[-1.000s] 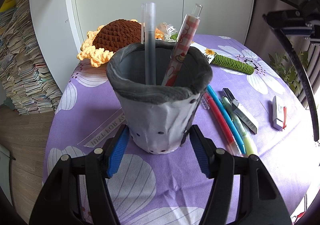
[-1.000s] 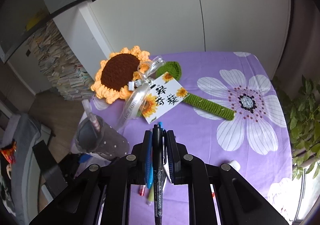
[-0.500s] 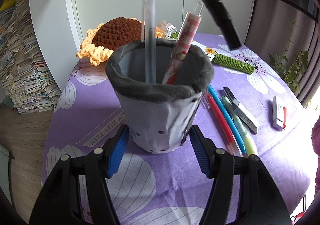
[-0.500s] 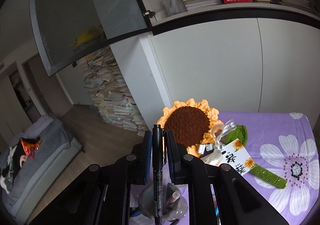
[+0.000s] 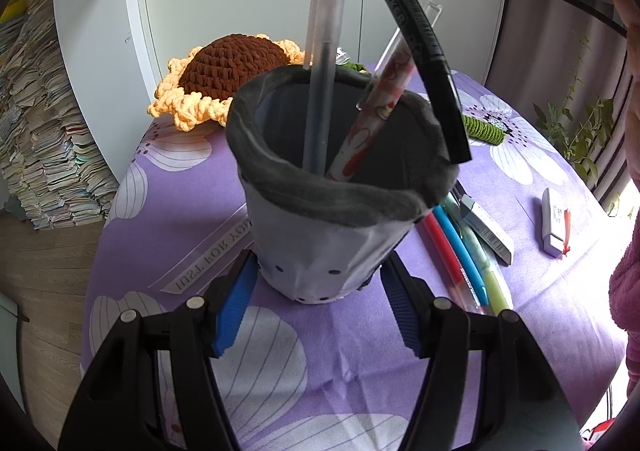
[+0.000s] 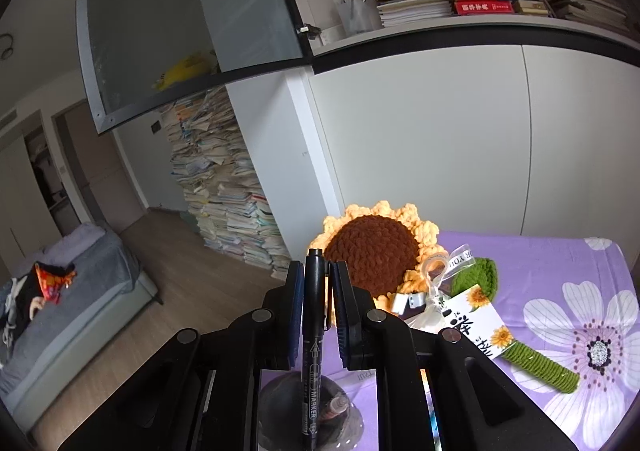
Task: Organize stationery
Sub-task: 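Lower the black marker into the cup and open the right tool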
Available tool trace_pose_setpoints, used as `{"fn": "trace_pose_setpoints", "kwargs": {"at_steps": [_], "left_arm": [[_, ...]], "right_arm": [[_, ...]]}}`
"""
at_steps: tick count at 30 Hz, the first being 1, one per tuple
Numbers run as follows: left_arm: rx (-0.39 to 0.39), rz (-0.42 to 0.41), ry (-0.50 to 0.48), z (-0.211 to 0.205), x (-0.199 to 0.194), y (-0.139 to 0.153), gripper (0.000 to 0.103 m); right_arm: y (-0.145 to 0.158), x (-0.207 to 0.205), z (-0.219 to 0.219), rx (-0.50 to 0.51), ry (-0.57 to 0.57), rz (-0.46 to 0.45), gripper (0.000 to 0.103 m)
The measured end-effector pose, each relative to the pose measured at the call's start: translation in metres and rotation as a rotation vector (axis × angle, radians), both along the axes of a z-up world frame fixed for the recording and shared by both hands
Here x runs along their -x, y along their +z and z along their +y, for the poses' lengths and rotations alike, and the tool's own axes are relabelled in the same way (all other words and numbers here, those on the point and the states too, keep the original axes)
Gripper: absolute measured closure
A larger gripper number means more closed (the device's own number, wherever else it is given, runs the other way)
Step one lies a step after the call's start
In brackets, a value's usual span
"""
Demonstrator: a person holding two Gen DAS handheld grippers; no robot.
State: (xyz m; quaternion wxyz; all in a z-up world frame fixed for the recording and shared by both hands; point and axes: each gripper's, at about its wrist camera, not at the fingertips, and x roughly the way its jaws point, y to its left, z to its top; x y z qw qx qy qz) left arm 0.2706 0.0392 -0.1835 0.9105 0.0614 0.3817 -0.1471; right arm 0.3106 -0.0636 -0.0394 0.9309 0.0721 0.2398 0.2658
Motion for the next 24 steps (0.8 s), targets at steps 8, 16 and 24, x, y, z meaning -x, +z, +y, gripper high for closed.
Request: {"fn": "trace_pose_setpoints", "kwargs": {"at_steps": [8,16,24], "left_arm": [[-0.008,0.007,0.01,-0.001,-0.001,-0.002,0.041],[-0.005,0.011,0.01,-0.001,0.0,-0.002,0.04],[-0.005,0.013,0.013,-0.001,-0.003,-0.002,0.041]], "right_arm": [[0.014,0.006,-0.003,-0.056,-0.017,-0.051,0.088],[0.0,-0.004,0.002,-0.049,-0.039,-0.046,0.088],[-0.013,0.023,-0.009,0.044,-0.036,-0.04,0.088]]}}
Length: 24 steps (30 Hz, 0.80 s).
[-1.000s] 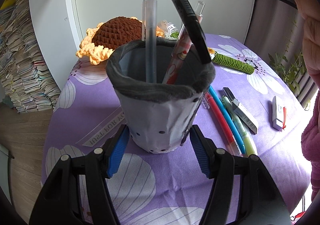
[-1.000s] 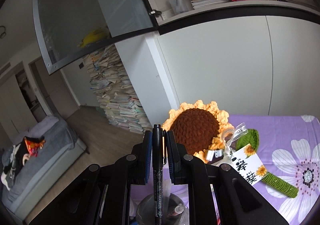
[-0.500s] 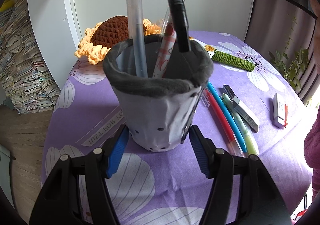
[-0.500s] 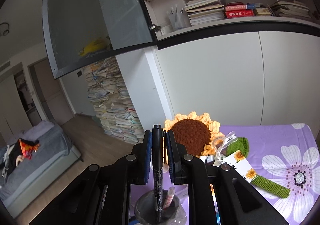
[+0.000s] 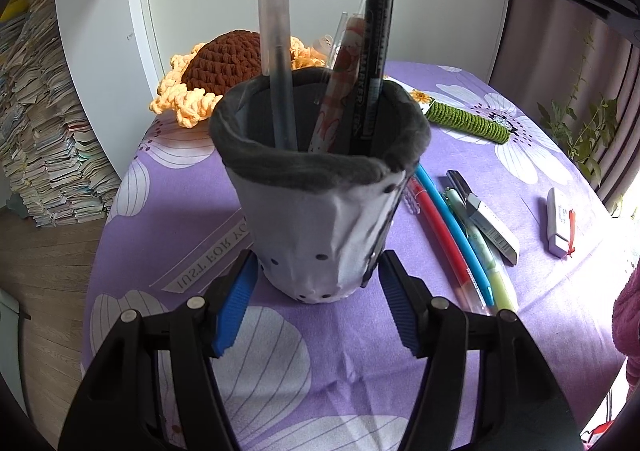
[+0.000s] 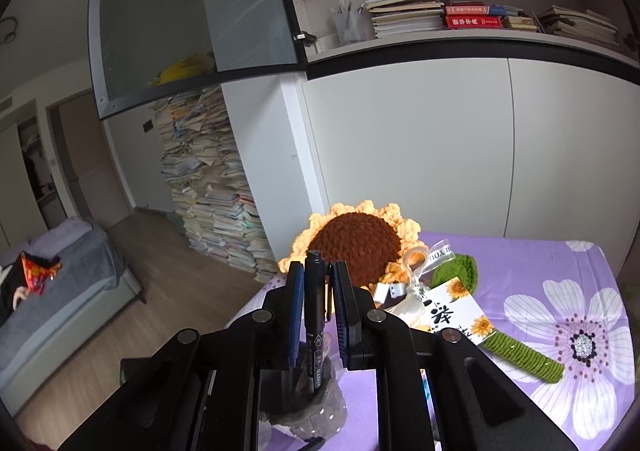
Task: Organize stationery
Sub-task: 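Lower the black marker into the cup and open the right tool, then move the right tool to the black pen on the tablecloth and grasp it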
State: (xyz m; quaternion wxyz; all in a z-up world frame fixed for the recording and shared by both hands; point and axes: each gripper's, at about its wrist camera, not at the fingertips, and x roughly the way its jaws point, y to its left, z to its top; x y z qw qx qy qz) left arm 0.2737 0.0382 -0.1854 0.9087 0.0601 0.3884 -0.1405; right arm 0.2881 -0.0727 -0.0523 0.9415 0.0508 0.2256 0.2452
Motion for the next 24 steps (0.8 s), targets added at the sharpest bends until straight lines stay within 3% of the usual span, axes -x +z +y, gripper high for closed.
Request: {"fn": "trace_pose_setpoints", "kwargs": {"at_steps": [8,15,19,24], "left_arm": [[-0.002,-0.002,0.003,0.002,0.0,0.001,0.042],[0.004,-0.001,0.009,0.004,0.0,0.002,0.042],[0.006,-0.004,0.009,0.004,0.0,0.002,0.042],[0.006,-0.01,0.006,0.003,0.001,0.003,0.043]], "right_arm": [[-0.017,0.007,-0.012,0.012,0.035,0.198,0.088],[-0.019,0.014,-0.026,0.048,0.003,0.28,0.086],[-0.033,0.017,-0.043,0.109,-0.068,0.348,0.084],[-0.074,0.013,-0.05,0.249,-0.14,0.472,0.084]]}}
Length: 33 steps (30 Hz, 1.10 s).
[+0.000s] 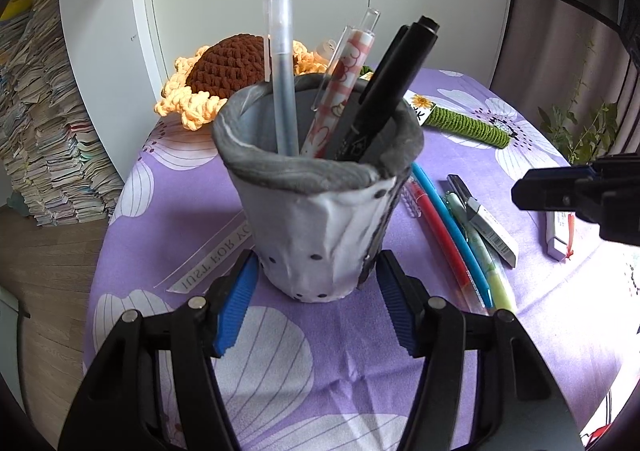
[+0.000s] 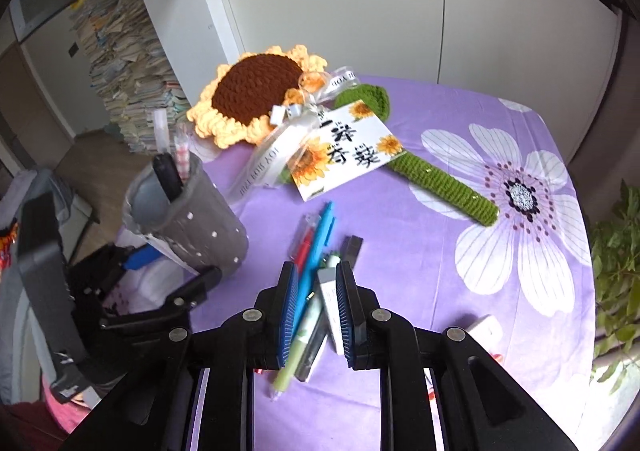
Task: Organize stationery
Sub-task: 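Move the right tool to the black pen on the tablecloth and grasp it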
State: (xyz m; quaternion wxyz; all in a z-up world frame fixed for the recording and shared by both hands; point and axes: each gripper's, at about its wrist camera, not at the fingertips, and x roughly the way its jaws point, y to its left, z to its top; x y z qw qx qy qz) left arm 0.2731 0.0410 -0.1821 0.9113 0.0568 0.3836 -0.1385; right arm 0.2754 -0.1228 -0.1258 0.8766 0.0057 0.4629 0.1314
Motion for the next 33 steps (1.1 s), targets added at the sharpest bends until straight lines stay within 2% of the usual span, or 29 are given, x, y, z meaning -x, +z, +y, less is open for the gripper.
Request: {"fn": "trace_pose_setpoints", "kwargs": {"at_steps": [4,8,11,14,17,20,25,33], "left_arm": [[-0.001,0.0,0.0,0.0,0.0,0.0,0.043],[-0.001,0.0,0.001,0.0,0.0,0.0,0.043],[0.0,0.001,0.0,0.0,0.0,0.0,0.043],[0.0,0.0,0.0,0.0,0.0,0.0,0.043],[-0.001,-0.001,0.0,0.0,0.0,0.0,0.043],[-0.001,-0.003,0.0,-0.001,0.0,-0.001,0.043],[-0.002,-0.001,0.001,-0.001,0.0,-0.001,0.043],[-0.002,0.0,0.0,-0.001,0.001,-0.001,0.043]], "right_arm": [[-0.025,-0.004,-0.003,0.026,0.01,0.092,0.084],[-0.041,-0.011,-0.008,0.031,-0.001,0.139,0.084],[-0.049,-0.014,-0.01,0.029,-0.011,0.167,0.078],[-0.047,-0.014,-0.014,0.054,-0.037,0.145,0.075],[-0.04,-0.016,-0.025,0.119,-0.136,0.089,0.075],[-0.038,-0.019,-0.035,0.163,-0.221,0.085,0.075],[-0.033,-0.028,-0.034,0.047,-0.196,0.121,0.075],[-0.037,-0.063,-0.022,-0.014,-0.195,0.175,0.075]]}}
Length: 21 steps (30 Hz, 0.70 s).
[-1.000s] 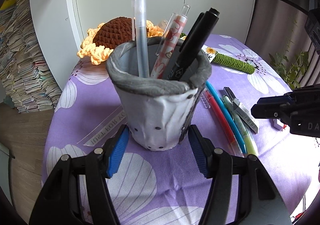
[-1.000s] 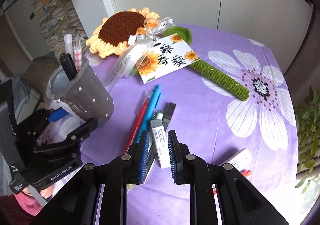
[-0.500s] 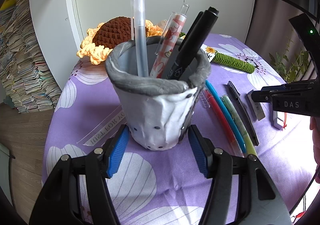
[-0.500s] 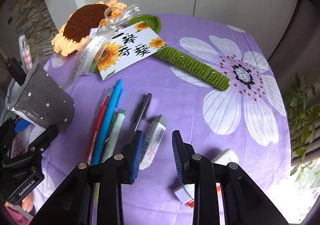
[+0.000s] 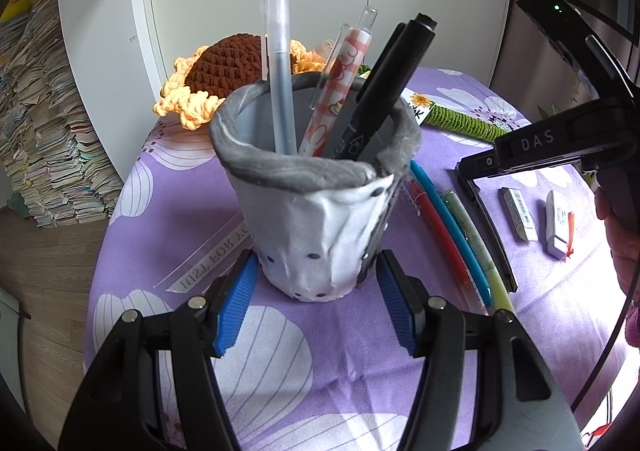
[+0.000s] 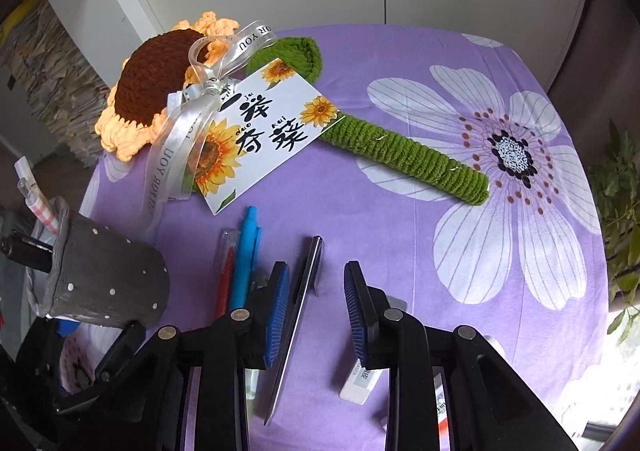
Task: Organize stationery
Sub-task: 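Move the right tool to the black pen on the tablecloth and grasp it, then lift the black pen into the cup held by the left tool and release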
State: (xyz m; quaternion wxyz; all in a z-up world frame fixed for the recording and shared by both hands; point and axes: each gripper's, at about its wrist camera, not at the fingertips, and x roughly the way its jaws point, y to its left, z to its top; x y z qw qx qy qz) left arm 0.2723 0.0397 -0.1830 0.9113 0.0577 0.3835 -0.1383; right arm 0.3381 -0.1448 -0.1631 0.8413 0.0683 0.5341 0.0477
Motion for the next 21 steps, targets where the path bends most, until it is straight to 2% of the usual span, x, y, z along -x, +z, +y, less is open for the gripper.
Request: {"fn": "trace_pose_setpoints", "kwargs": {"at_steps": [6,8,10,13,15,21], "left_arm": [[-0.002,0.001,-0.003,-0.002,0.002,0.0,0.043],[-0.003,0.0,-0.003,-0.002,0.002,0.0,0.043],[-0.003,0.0,-0.003,-0.002,0.002,0.0,0.043],[-0.003,0.001,-0.002,-0.002,0.002,0.0,0.043],[-0.004,0.0,-0.002,-0.002,0.002,0.0,0.043],[-0.003,0.0,-0.002,-0.002,0.001,0.0,0.043]], "right_arm": [[-0.012,-0.017,0.002,-0.022,-0.013,0.066,0.075],[-0.012,-0.019,0.004,-0.003,-0.018,0.054,0.075],[-0.012,-0.018,0.008,0.026,-0.014,0.054,0.087],[-0.013,-0.018,0.007,0.002,-0.015,0.064,0.091],[-0.007,-0.014,0.003,-0.047,-0.013,0.046,0.091],[0.036,0.014,-0.002,-0.084,0.004,-0.066,0.092]]}}
